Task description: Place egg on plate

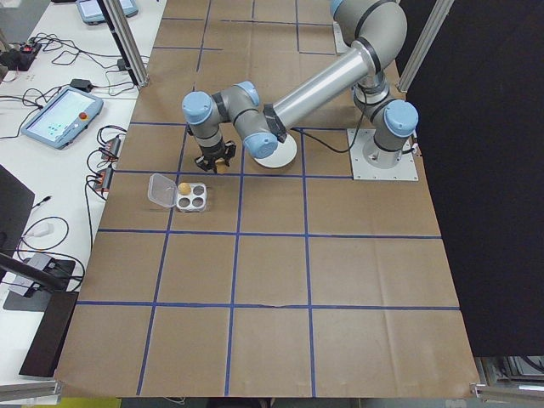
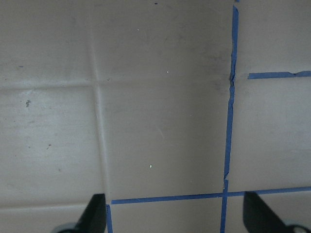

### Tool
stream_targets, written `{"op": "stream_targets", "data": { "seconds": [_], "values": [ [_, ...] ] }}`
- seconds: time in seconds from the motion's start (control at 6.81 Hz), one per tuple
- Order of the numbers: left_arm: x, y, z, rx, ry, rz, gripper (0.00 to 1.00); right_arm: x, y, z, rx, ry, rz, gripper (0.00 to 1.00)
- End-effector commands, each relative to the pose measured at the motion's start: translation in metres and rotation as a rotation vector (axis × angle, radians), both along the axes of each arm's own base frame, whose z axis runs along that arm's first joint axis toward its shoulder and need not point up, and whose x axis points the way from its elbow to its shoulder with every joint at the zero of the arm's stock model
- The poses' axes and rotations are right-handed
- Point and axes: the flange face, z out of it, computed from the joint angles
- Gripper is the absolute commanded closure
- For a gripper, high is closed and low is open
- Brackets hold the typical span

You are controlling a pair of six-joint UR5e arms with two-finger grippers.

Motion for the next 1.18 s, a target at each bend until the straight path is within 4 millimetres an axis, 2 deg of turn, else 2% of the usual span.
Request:
{"op": "stream_targets", "data": {
  "seconds": [0.0, 0.15, 0.29, 0.44, 0.59, 0.73, 0.88, 1.03],
  "values": [
    [-0.065, 0.064, -0.019, 0.097, -0.001, 0.235, 0.98, 0.000, 0.000, 0.000, 0.000, 0.000, 0.000, 0.00],
    [-0.081, 0.099, -0.039, 0.164, 0.003, 0.320, 0.95, 0.000, 0.000, 0.000, 0.000, 0.000, 0.000, 0.00],
    [-0.090, 0.121, -0.062, 0.179, -0.002, 0.367, 0.88, 0.000, 0.000, 0.000, 0.000, 0.000, 0.000, 0.00],
    [-0.093, 0.127, -0.078, 0.145, -0.001, 0.379, 0.36, 0.000, 0.000, 0.000, 0.000, 0.000, 0.000, 0.00],
    [-0.096, 0.126, -0.078, 0.134, 0.021, 0.425, 0.01, 0.000, 0.000, 0.000, 0.000, 0.000, 0.000, 0.00],
    [-0.094, 0.125, -0.065, 0.109, 0.001, 0.454, 0.01, 0.000, 0.000, 0.000, 0.000, 0.000, 0.000, 0.00],
    [-0.089, 0.113, -0.043, 0.059, -0.013, 0.514, 0.01, 0.000, 0.000, 0.000, 0.000, 0.000, 0.000, 0.00],
    [-0.073, 0.087, -0.014, -0.006, -0.030, 0.592, 0.01, 0.000, 0.000, 0.000, 0.000, 0.000, 0.000, 0.00]
  ]
}}
